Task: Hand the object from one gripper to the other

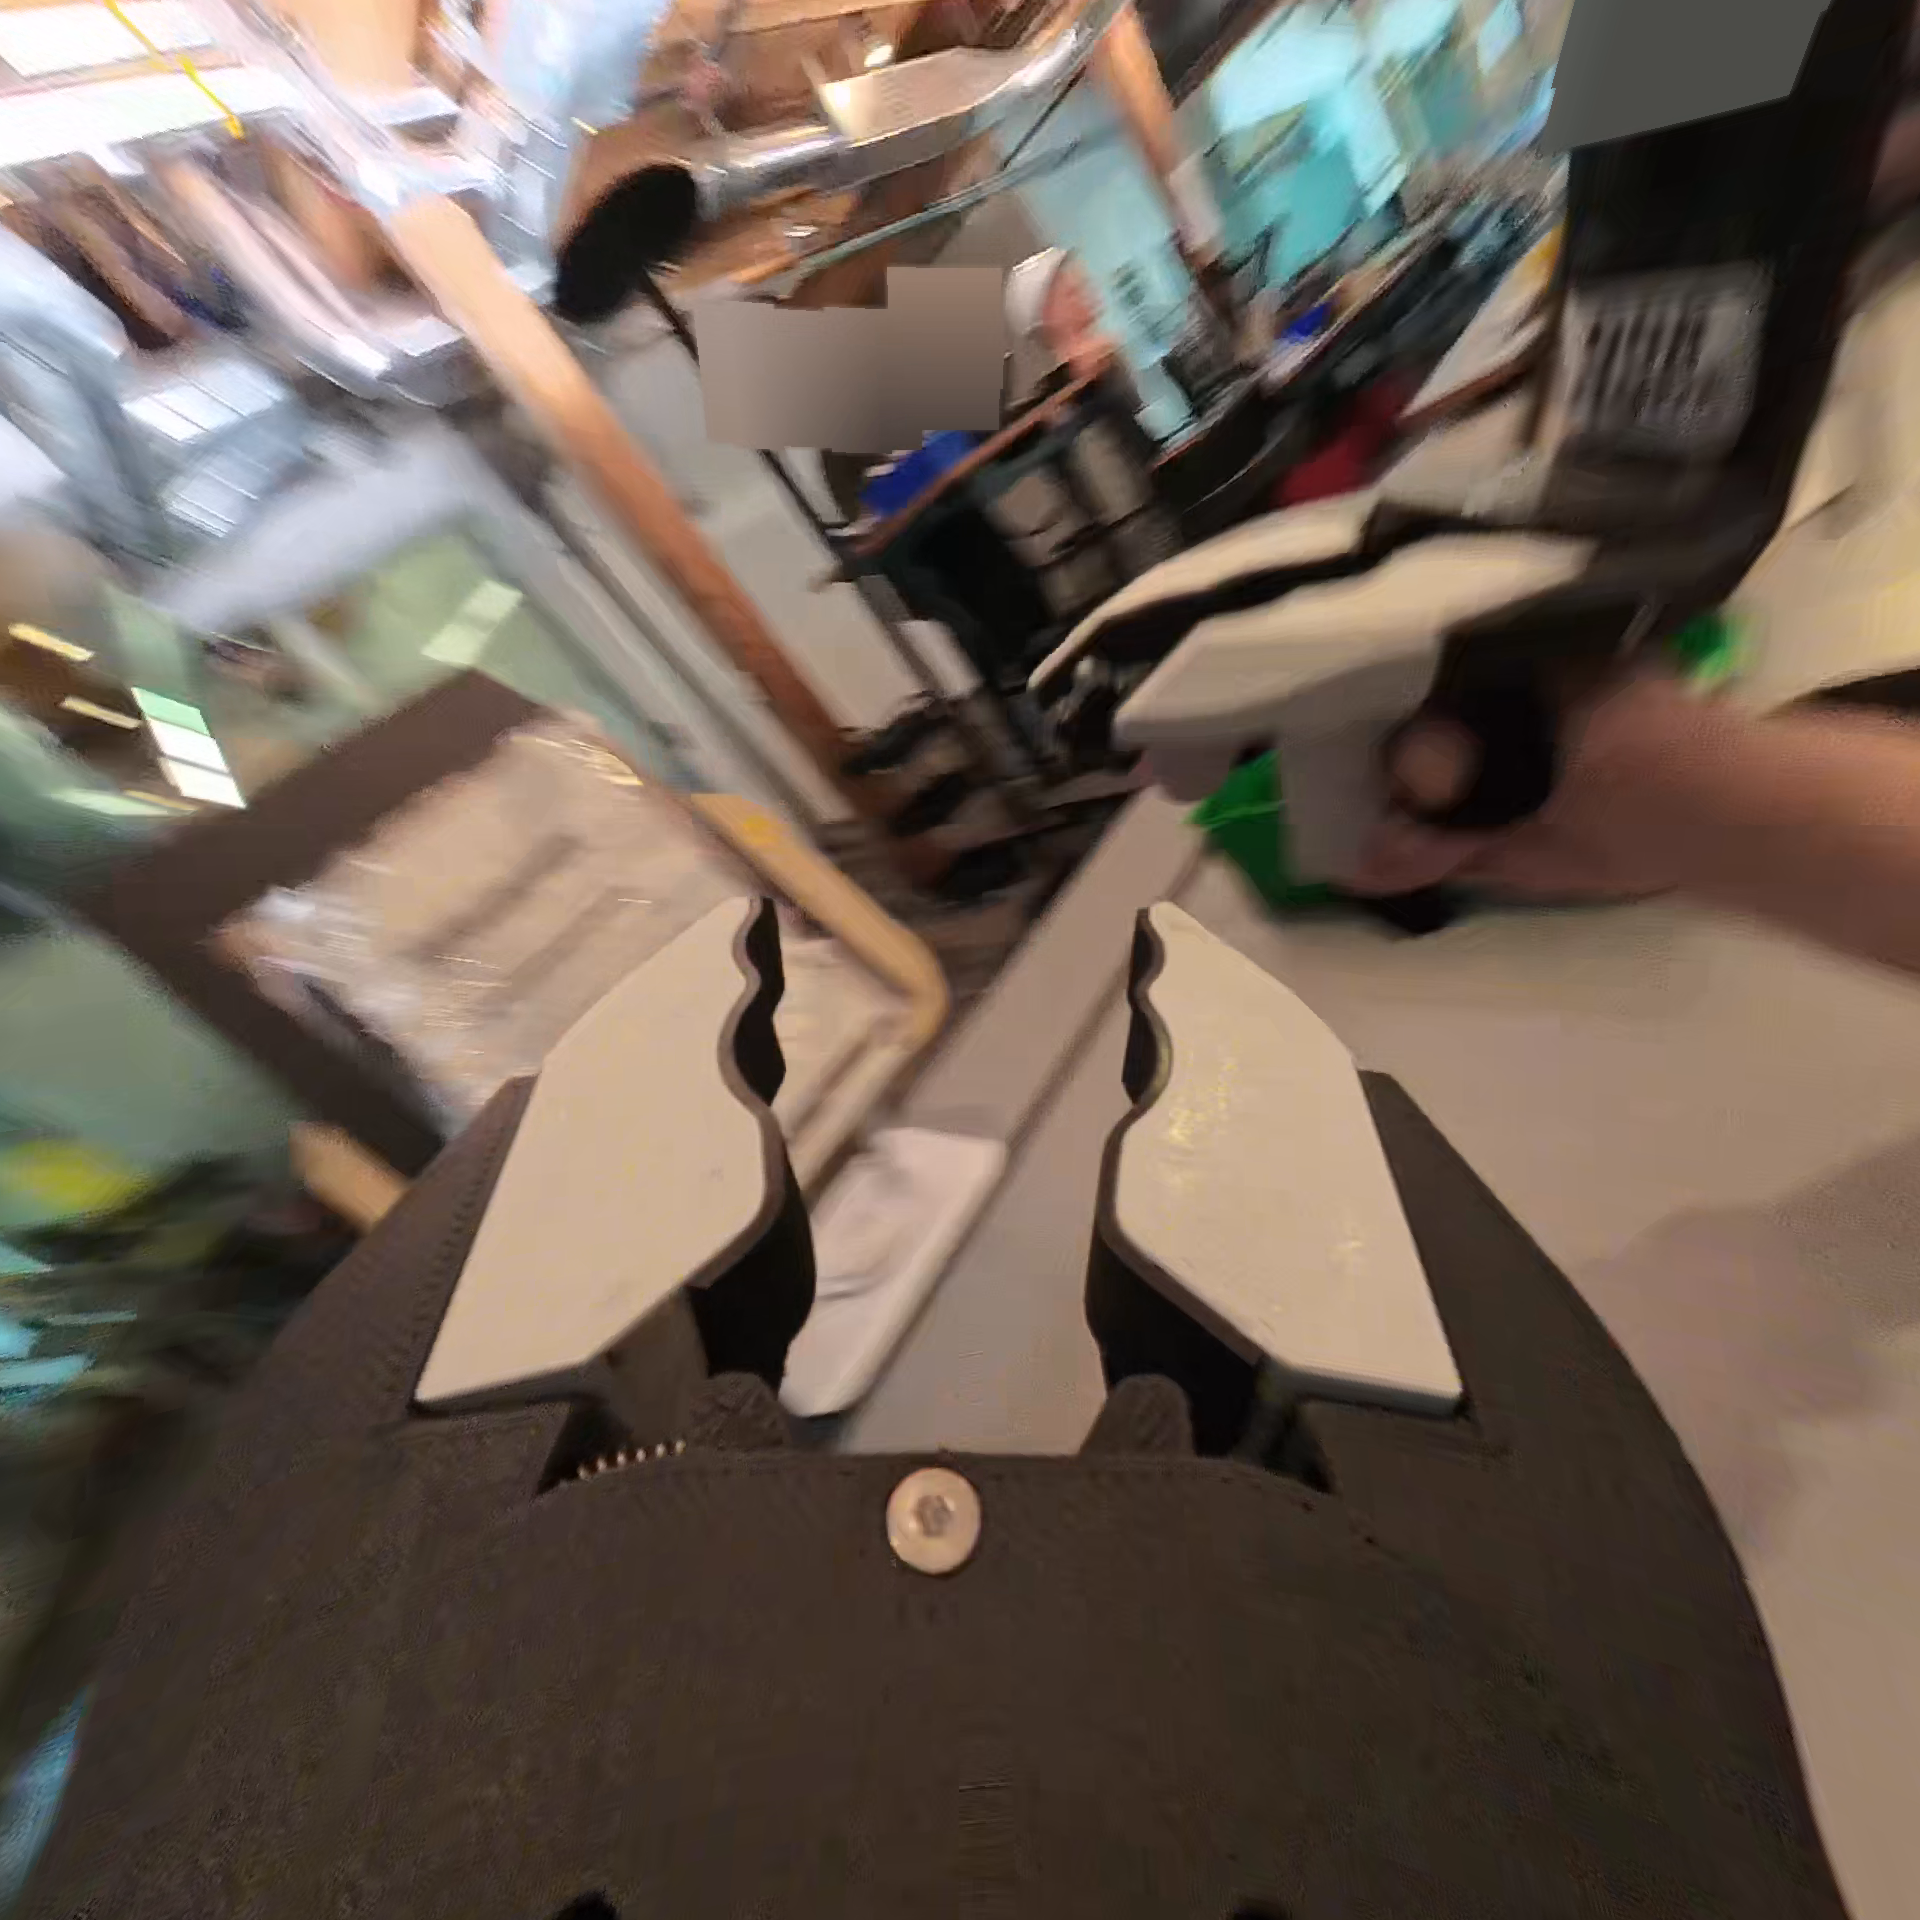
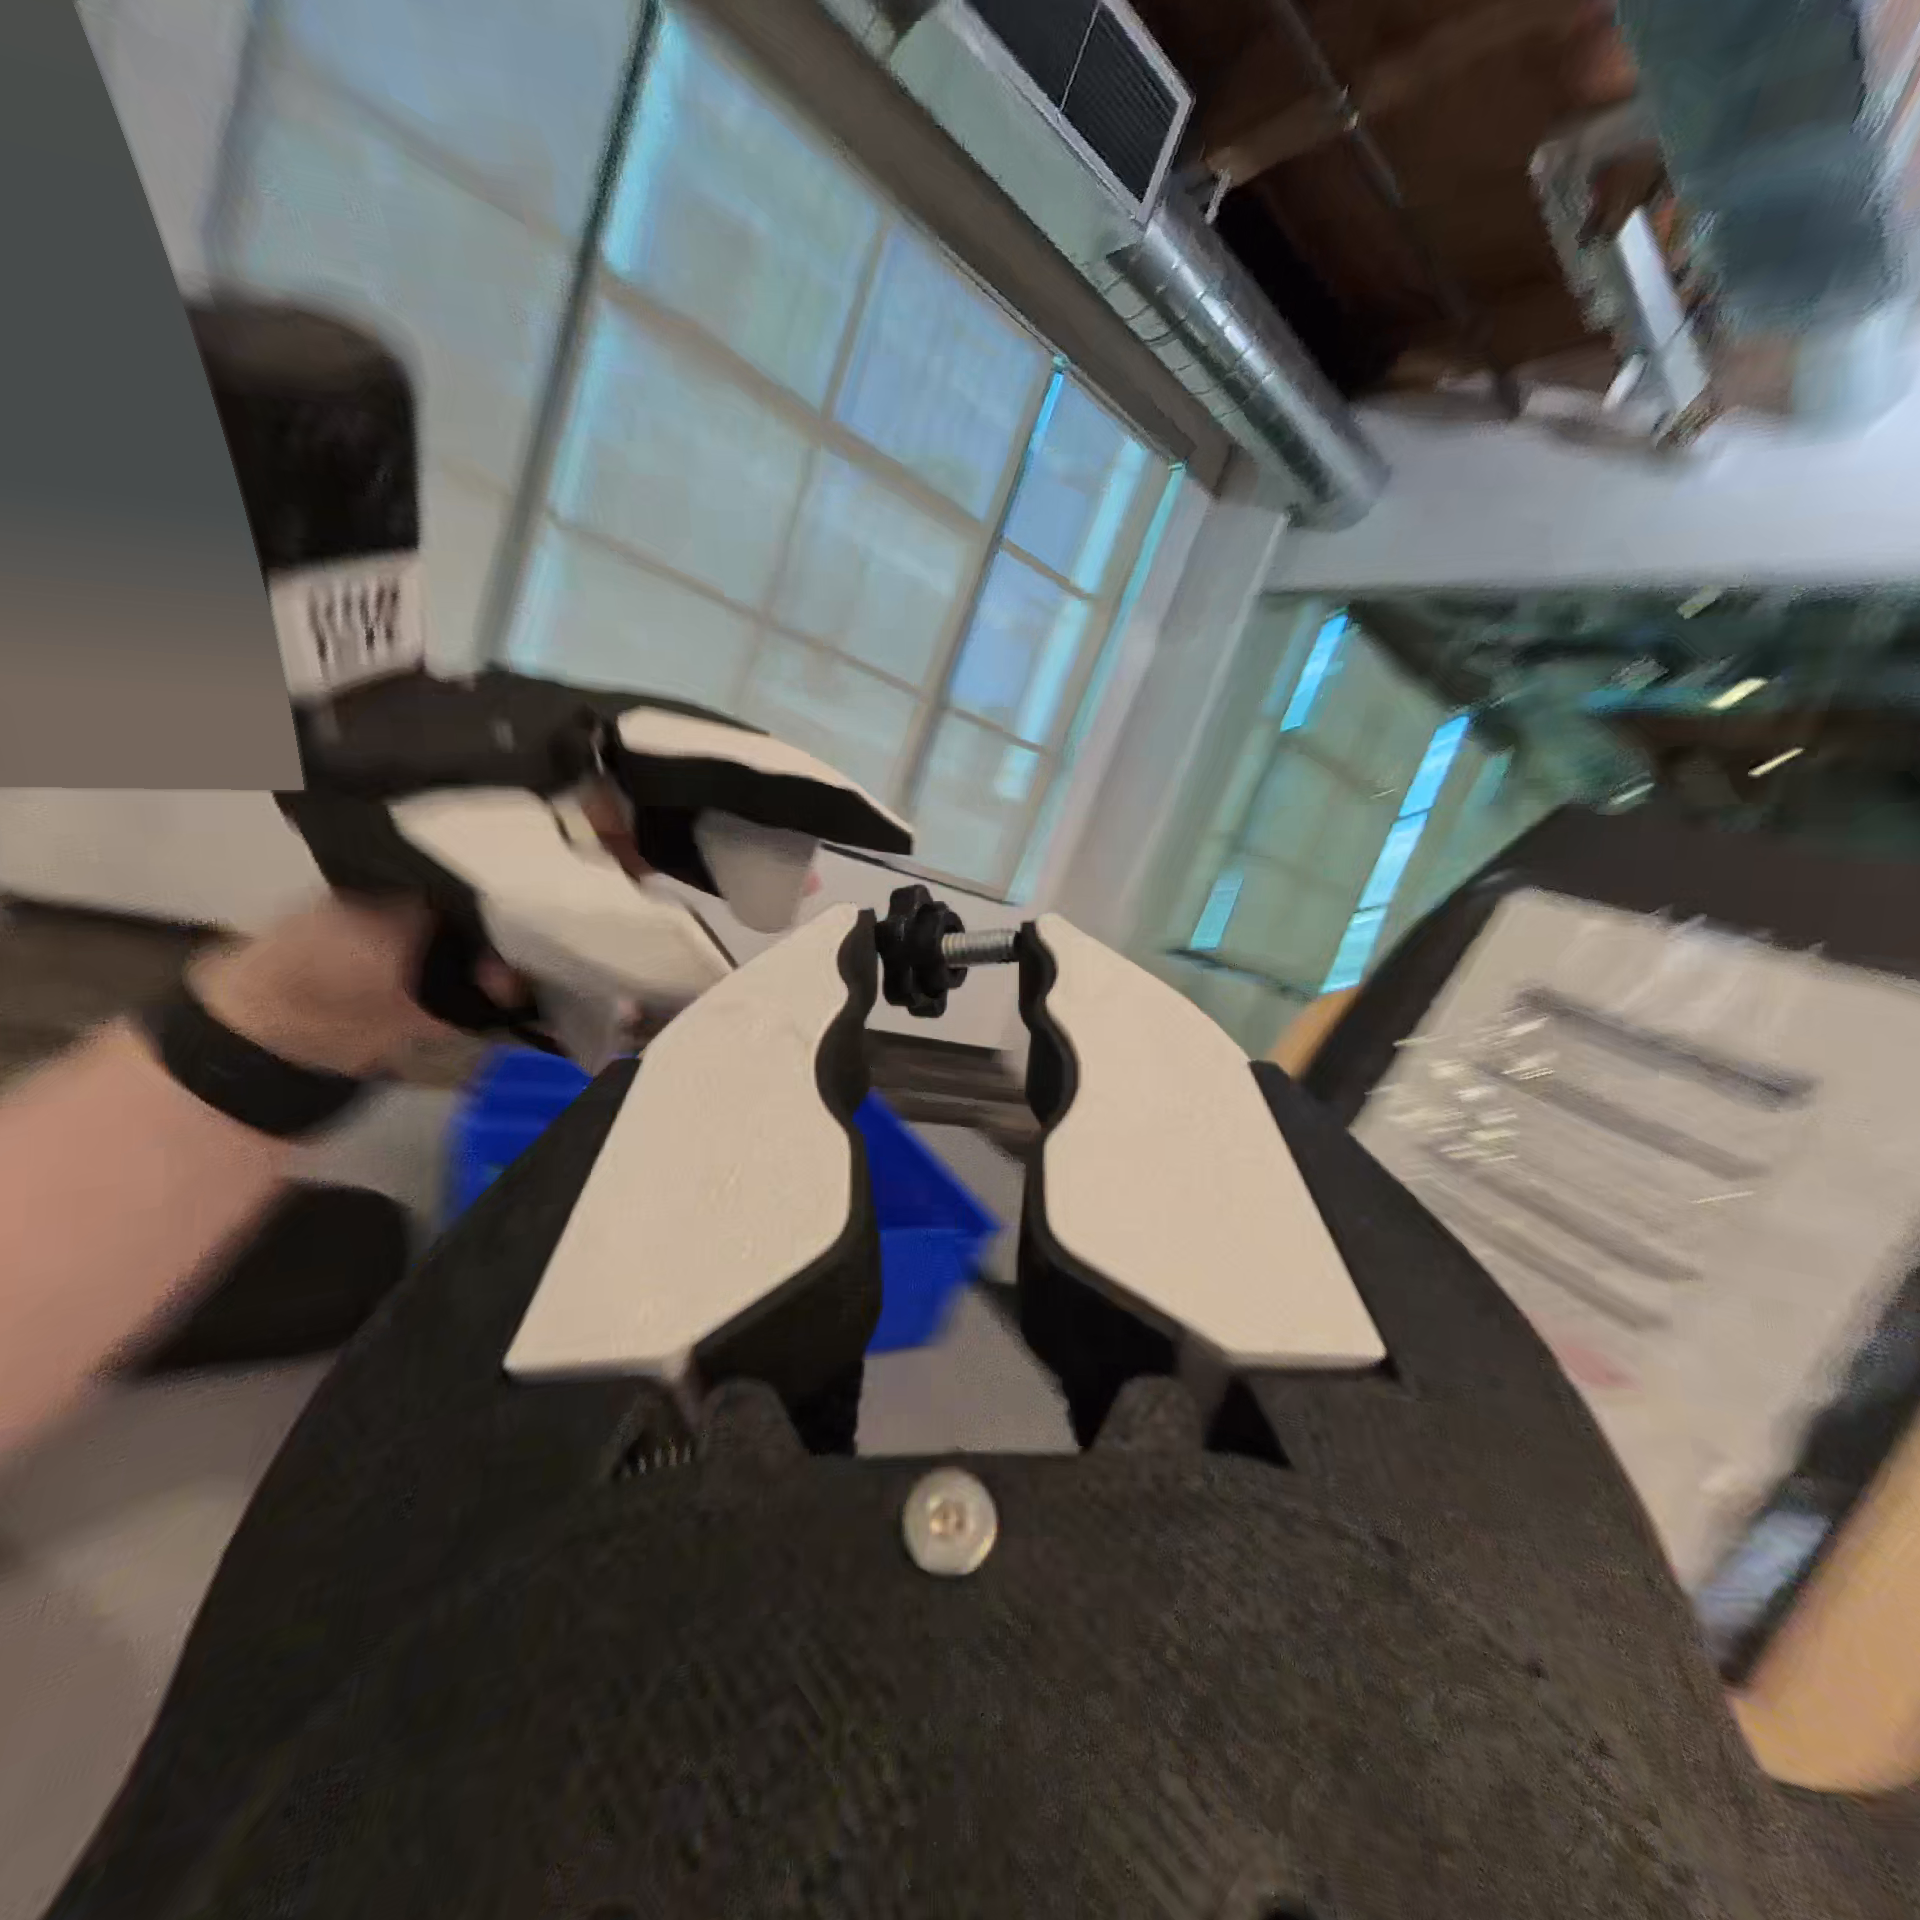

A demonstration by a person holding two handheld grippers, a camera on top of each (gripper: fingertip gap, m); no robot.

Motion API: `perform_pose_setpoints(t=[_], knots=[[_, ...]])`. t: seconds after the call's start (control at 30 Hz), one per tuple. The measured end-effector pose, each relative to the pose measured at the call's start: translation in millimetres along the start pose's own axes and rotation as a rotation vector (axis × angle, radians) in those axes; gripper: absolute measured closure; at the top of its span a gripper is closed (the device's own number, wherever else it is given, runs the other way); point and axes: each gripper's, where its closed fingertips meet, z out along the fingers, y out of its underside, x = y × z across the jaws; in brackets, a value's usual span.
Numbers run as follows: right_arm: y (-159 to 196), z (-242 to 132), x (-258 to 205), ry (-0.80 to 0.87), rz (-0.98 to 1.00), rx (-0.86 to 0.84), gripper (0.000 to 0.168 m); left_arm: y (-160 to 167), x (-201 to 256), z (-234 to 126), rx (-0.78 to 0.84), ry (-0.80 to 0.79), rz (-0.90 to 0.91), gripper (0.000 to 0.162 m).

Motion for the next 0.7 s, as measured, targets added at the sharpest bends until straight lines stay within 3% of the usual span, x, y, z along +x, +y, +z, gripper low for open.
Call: perform_pose_setpoints(t=[0.03,0.1,0.27,0.53,0.7], knots=[[-3,0,-3,-0.061,0.137,0.014,0.142,2,-5,0,-0.019,-0.099,0.154,0.104],[-9,0,-9,-0.164,0.377,0.048,0.142,-2,-5,4,-0.010,-0.224,0.341,0.121],[-16,0,-18,-0.380,0.858,0.111,0.142,-24,23,18,0.153,-0.179,0.304,0.118],[-9,2,-35,-0.641,1.266,0.095,0.142,-39,37,12,0.273,-0.196,0.401,0.139],[-5,4,-34,-0.646,1.311,0.107,0.142,-35,36,13,0.242,-0.178,0.395,0.139]])
